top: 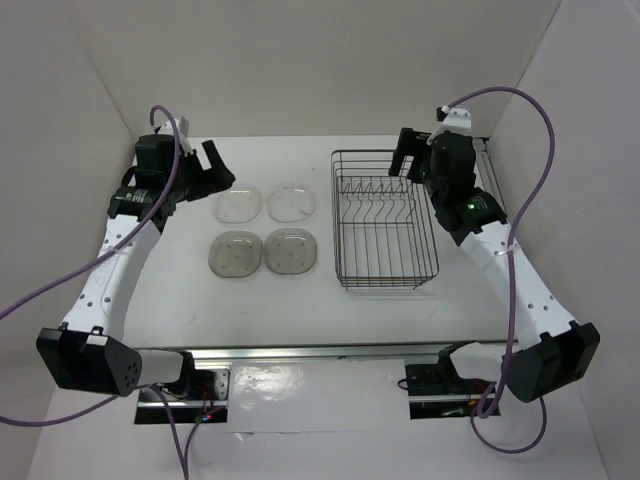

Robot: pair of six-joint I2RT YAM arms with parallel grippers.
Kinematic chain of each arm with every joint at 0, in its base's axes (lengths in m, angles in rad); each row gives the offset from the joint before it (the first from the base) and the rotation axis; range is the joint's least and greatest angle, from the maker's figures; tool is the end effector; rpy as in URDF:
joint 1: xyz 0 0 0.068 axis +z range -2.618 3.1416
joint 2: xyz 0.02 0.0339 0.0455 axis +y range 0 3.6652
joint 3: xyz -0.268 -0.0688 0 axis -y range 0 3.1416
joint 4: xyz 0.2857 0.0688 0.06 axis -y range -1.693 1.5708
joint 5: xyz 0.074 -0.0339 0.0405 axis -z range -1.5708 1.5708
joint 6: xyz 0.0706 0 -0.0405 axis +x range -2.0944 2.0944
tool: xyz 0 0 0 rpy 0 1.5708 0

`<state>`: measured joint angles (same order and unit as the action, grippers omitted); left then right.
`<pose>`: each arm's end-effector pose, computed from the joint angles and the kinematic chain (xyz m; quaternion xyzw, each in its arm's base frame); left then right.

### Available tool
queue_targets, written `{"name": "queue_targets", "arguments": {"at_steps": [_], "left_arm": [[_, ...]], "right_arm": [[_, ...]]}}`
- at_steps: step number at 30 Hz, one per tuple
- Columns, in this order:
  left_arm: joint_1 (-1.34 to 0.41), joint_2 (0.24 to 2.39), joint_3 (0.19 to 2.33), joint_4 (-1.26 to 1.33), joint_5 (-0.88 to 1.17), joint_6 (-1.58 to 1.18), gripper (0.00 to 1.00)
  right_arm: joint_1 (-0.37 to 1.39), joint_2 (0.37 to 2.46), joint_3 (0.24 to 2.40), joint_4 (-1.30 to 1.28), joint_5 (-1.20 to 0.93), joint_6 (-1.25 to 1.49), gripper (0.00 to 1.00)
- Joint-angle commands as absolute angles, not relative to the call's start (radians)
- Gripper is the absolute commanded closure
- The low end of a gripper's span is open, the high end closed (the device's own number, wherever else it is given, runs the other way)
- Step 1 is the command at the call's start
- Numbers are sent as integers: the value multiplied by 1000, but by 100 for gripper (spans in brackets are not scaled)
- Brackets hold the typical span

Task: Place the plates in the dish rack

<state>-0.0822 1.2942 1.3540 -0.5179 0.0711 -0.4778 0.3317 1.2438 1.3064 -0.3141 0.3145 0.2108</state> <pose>0.3563 -0.0344 0.3844 -0.1484 0.8358 -0.1749 0.4989 0.3399 0.0940 0.4099 0.0486 0.7848 0.0430 0.6163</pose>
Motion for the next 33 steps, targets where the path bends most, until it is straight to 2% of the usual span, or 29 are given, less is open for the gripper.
{"name": "queue_targets", "arguments": {"at_steps": [1,6,17,26,33], "left_arm": [[-84,1275,1378,-497,31,-498,0],[-84,1359,1403,-532,-8,-499,0],[11,1692,1460,-523,-101,-535,0],[41,1916,1595,-497,-107,-546,5],[41,2066,1661,-511,-132,-546,14]], "right_arm": [[339,1209,1293,-249,314,204,0],[339,1200,1278,-236,232,204,0],[350,1235,1146,-123,0,249,0],[391,1253,1143,-112,-41,239,0],[433,1253,1134,-103,-32,239,0]]}}
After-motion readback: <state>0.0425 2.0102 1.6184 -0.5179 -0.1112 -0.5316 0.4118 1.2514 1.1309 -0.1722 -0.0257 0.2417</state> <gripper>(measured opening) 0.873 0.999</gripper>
